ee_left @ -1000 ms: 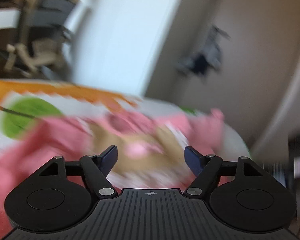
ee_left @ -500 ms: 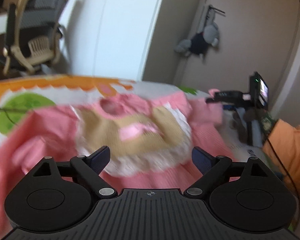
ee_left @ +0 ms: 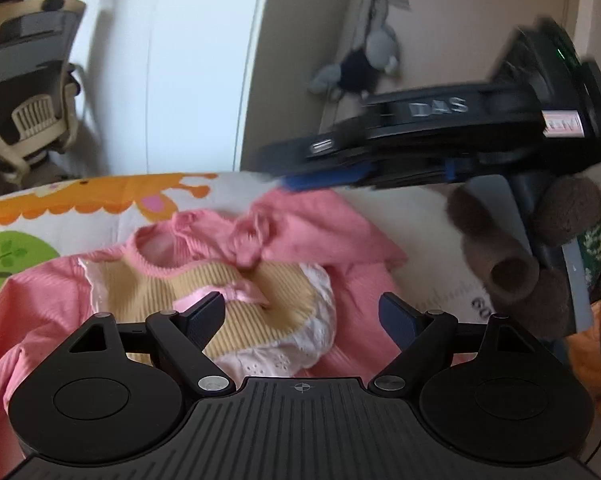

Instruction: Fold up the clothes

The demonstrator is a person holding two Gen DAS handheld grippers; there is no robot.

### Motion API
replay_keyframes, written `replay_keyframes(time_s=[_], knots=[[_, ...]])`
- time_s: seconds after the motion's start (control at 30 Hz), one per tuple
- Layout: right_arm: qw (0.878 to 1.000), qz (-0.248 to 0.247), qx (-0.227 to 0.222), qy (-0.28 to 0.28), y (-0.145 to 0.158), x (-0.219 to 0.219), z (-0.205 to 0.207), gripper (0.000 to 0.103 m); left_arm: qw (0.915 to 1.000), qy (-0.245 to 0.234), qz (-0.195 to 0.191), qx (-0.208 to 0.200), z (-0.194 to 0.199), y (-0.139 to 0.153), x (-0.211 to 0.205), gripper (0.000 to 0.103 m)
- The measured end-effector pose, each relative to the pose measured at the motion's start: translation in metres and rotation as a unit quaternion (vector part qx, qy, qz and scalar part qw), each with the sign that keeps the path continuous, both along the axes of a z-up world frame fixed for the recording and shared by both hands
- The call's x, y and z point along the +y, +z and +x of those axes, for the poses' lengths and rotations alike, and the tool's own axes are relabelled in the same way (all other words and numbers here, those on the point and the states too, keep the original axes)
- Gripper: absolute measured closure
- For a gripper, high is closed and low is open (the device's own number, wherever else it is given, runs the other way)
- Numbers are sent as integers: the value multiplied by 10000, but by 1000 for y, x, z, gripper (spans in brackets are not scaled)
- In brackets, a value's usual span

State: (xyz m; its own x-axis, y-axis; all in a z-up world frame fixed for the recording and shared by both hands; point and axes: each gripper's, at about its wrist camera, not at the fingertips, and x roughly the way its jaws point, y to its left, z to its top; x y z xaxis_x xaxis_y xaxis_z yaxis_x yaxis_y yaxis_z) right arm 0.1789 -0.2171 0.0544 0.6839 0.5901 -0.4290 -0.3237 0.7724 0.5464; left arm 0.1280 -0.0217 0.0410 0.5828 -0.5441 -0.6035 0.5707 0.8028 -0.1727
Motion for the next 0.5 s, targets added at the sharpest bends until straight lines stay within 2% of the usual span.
replay_keyframes(time_s=[0.03,0.07,0.1,0.17,0.2,0.27,0.33,0.43,0.47,0.5], knots=[[9999,-102,-97,-81,2,1,-4,61,9999,81,-15,135,1,-3,2,18],[9990,-177,-317,-248,6,-3,-10,45,9994,202,-67,275,3,-5,7,23],[9963,-238,-635,-526,12,-12,-19,20,9983,351,-188,424,8,-7,12,26],[9824,-407,-1253,-1325,14,-34,-48,0,9938,654,-485,755,21,-8,23,29],[9748,-520,-1405,-1650,11,-44,-60,0,9901,770,-709,932,31,-8,26,31],[9634,-784,-1377,-2162,-3,-59,-77,0,9812,938,-1135,1246,50,-9,25,32],[9562,-915,-1069,-2568,-26,-68,-85,0,9710,1064,-1448,1579,70,-14,12,32],[9563,-782,-505,-2773,-59,-77,-90,0,9547,1305,-1685,2077,97,-32,-18,32],[9573,-705,-365,-2781,-67,-79,-92,0,9524,1382,-1660,2152,103,-38,-28,35],[9585,-656,-262,-2762,-73,-81,-95,0,9534,1491,-1530,2131,108,-42,-40,54]])
